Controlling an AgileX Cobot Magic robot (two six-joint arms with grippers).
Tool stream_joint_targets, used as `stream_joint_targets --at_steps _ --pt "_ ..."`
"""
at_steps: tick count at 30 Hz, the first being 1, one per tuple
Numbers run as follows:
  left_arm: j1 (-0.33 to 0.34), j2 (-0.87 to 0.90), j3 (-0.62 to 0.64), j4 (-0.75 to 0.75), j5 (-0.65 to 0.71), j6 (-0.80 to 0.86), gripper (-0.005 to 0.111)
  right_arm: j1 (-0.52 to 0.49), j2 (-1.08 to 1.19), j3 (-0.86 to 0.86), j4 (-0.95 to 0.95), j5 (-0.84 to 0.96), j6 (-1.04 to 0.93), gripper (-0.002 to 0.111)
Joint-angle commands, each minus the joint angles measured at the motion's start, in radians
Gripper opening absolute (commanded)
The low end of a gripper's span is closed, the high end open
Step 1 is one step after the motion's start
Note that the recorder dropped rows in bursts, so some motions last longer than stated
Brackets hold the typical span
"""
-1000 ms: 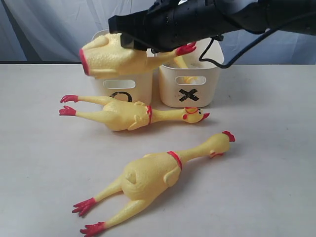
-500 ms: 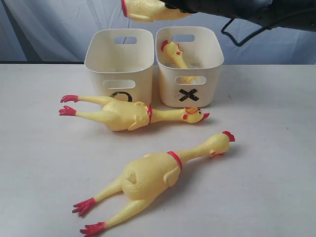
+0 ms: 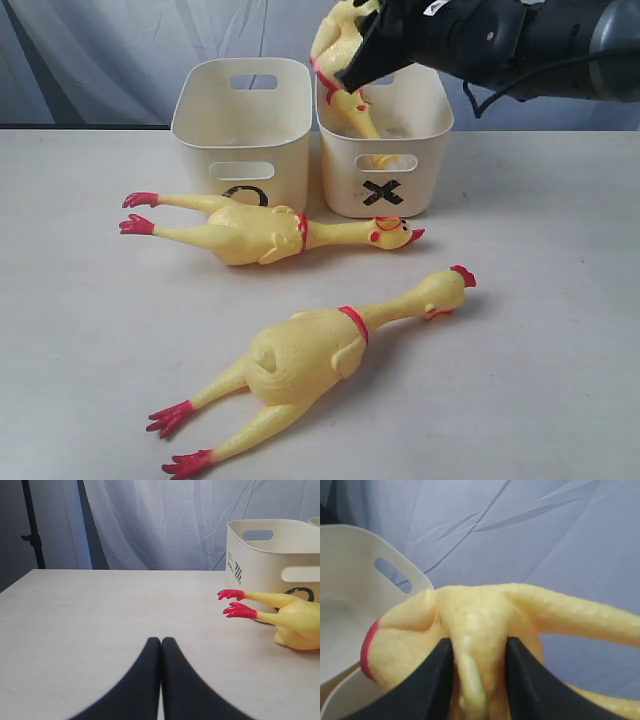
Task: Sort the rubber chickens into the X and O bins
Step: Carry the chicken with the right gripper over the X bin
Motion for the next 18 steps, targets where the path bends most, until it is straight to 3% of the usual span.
stream_joint_targets --at_steps 1,12,18 --pt "0.003 -0.005 0.005 -0.007 -0.006 0.000 0.000 -0.004 0.022 0.002 0.001 -0.075 -0.224 -0.001" --pt "0.003 -0.005 0.005 -0.007 -0.006 0.000 0.000 -0.023 0.040 0.002 0.006 -0.086 -0.451 -0.001" --pt "0.003 -0.005 0.005 -0.007 -0.006 0.000 0.000 -0.046 0.044 0.002 0.114 -0.030 -0.539 -0.001"
